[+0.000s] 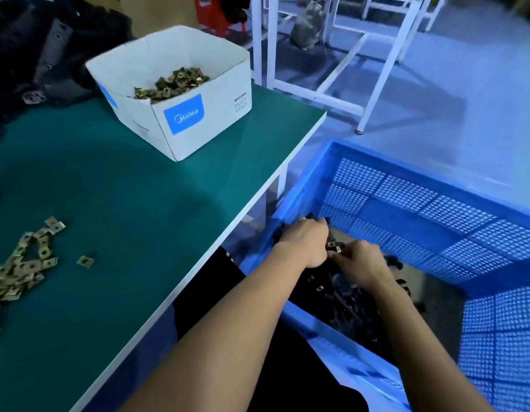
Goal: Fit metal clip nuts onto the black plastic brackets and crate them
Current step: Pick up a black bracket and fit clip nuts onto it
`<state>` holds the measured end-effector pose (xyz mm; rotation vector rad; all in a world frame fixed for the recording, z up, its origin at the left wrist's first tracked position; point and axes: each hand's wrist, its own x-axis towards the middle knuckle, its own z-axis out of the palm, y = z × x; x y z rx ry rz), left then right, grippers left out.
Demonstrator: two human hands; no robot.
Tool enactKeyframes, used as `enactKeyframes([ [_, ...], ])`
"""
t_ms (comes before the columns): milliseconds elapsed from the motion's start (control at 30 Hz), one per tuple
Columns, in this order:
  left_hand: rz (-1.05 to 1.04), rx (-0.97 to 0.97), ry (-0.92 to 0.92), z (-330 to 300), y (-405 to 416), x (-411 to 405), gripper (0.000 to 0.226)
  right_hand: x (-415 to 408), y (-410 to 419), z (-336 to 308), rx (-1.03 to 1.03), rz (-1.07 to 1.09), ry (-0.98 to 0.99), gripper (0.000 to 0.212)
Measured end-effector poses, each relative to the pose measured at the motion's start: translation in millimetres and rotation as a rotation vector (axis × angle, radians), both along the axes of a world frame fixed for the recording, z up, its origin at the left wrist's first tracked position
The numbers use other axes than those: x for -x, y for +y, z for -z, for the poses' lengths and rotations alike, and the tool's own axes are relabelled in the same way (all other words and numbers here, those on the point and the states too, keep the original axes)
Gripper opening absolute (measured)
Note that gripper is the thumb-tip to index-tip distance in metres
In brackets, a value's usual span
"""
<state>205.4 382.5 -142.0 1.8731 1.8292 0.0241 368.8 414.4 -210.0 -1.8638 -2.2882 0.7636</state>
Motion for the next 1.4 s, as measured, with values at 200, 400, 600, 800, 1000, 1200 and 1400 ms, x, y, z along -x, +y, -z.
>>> enactKeyframes([
  [200, -0.04, -0.206, -0.12, -33.4, 13.9, 10.0, 0.039, 9.4, 10.5, -31.3, -0.145, 0.194, 0.077, 0.043],
  [400, -0.11, -0.753, -0.512, -116.2, -0.2, 25.6, 0.042, 54.6, 6.3, -141.3, -0.556, 0.099, 0.372, 0.035],
  [600, -0.468, -1.181, -0.593, -166.9, -63.5, 129.4, 0.03, 174.2, -48.7, -220.4, -0.705, -0.24, 0.653, 0.018],
  [800, -0.917, -1.252, -0.34, -157.3, -165.6, 244.5, 0.024, 329.3, -125.4, -231.1, -0.432, -0.741, 0.553, 0.025],
  [1000, -1.225, -1.149, -0.077, -127.8, -296.4, 321.2, 0.018, 466.9, -196.8, -208.4, -0.514, -0.993, 0.139, 0.044],
  [1200, -1.46, -1.167, -0.14, -108.3, -375.7, 356.3, 0.014, 527.0, -222.8, -190.7, -0.422, -0.993, 0.053, 0.029],
  [1400, -1.478, -1.256, -0.991, -113.1, -378.0, 363.0, 0.01, 514.9, -244.8, -206.0, -0.353, -0.665, 0.77, 0.029],
])
